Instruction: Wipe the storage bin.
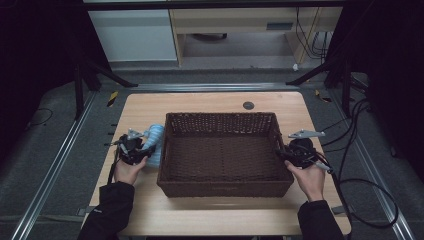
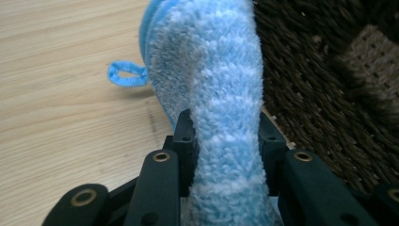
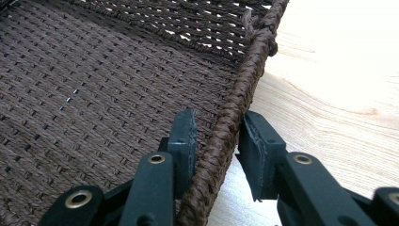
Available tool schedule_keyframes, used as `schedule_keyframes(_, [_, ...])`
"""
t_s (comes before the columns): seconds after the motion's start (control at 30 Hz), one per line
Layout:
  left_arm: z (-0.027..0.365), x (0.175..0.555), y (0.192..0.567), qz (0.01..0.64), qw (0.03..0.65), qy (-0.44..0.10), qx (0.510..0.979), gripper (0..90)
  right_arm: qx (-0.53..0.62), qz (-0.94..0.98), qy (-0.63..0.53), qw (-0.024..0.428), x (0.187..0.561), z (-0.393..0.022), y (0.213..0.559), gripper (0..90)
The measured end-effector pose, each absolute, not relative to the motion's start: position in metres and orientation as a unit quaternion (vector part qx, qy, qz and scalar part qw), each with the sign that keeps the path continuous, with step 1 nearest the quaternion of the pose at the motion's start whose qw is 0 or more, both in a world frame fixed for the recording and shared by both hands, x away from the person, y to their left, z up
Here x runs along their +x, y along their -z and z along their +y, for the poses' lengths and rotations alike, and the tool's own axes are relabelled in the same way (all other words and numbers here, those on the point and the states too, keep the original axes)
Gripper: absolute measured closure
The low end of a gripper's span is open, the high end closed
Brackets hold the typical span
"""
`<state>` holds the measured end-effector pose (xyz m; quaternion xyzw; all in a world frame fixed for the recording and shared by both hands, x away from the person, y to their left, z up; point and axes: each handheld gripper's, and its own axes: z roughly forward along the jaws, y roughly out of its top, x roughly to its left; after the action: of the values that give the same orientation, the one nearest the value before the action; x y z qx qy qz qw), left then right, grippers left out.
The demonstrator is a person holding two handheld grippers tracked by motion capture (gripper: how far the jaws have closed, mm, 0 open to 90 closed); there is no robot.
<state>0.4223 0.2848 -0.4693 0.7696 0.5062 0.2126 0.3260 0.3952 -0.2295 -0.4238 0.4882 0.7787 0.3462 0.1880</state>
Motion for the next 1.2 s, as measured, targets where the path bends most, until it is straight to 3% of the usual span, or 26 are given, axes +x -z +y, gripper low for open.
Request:
schedule_keyframes(0.23, [0.279, 0.430, 0.475, 0.498, 0.335, -0.189, 0.777, 68.1, 0.486, 0.779, -0.347, 0.190, 0.395, -0.229, 0.424, 66.7])
schedule_keyframes(0.6, [0.277, 0.430, 0.429, 0.466, 0.407, -0.218, 0.754, 68.6, 0.482, 0.780, -0.349, 0.192, 0.395, -0.229, 0.424, 66.7])
schedule_keyframes(0.93, [0.277, 0.434, 0.456, 0.473, 0.368, -0.199, 0.775, 69.0, 0.482, 0.780, -0.347, 0.195, 0.395, -0.229, 0.424, 67.0])
schedule_keyframes(1.2, [0.278, 0.414, 0.476, 0.471, 0.343, -0.165, 0.796, 69.1, 0.482, 0.780, -0.349, 0.195, 0.395, -0.230, 0.425, 66.9])
